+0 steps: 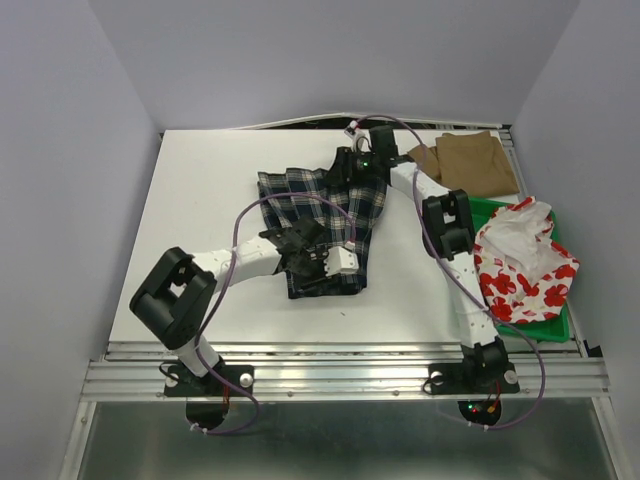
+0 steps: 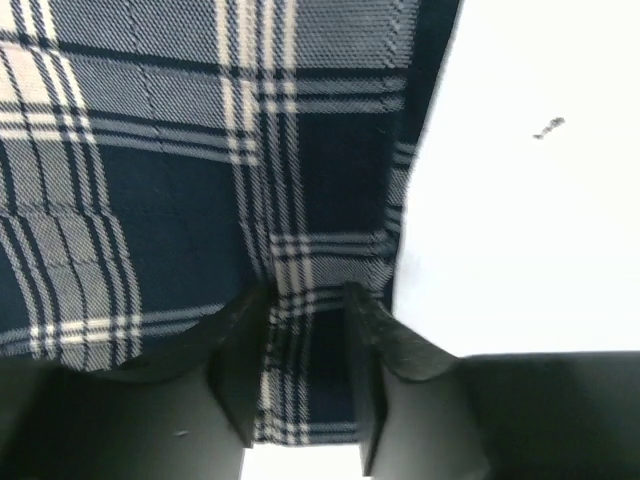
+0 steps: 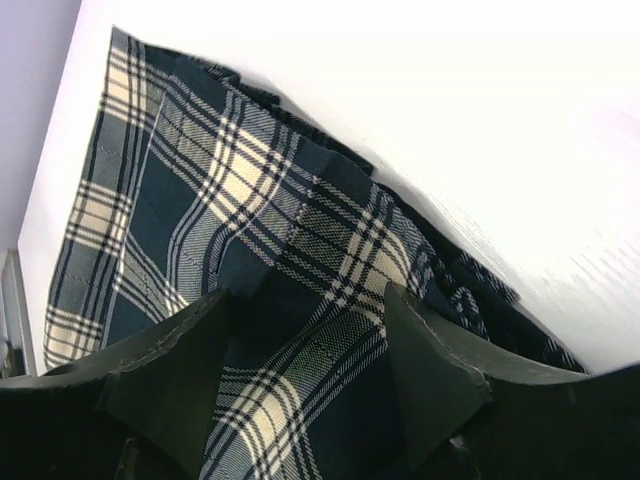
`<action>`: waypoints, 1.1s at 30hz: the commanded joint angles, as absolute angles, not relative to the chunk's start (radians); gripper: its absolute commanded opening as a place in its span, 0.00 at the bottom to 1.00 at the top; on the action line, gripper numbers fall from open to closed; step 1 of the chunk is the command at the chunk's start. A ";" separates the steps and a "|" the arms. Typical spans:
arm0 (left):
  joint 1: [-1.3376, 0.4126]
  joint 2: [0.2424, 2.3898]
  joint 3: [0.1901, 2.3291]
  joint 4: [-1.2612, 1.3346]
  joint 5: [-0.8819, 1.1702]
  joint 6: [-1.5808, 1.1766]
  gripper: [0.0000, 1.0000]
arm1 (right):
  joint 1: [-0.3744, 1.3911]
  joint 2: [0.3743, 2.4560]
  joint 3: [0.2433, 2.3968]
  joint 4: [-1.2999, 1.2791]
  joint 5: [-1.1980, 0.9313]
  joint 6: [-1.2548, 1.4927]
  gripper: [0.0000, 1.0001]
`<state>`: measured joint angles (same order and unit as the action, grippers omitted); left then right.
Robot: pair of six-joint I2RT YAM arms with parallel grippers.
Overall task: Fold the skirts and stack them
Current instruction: Fold the skirt
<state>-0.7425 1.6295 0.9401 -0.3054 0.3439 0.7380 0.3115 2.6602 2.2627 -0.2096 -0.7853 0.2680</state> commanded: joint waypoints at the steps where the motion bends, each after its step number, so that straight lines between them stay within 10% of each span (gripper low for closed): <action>1: -0.752 1.478 0.940 -0.388 0.382 0.598 0.54 | 0.305 2.525 2.203 -0.175 -0.788 0.366 0.68; 14: -0.834 1.261 0.927 -0.413 0.184 0.603 0.61 | 0.347 1.985 1.792 -0.469 -0.798 0.203 0.68; 24: -0.836 1.083 0.764 -0.177 0.123 0.569 0.68 | 0.347 1.502 0.976 -0.347 -0.588 0.420 0.93; 33: -0.839 1.141 0.765 -0.111 0.138 0.607 0.70 | 0.347 1.543 0.767 -0.096 -0.724 0.659 0.95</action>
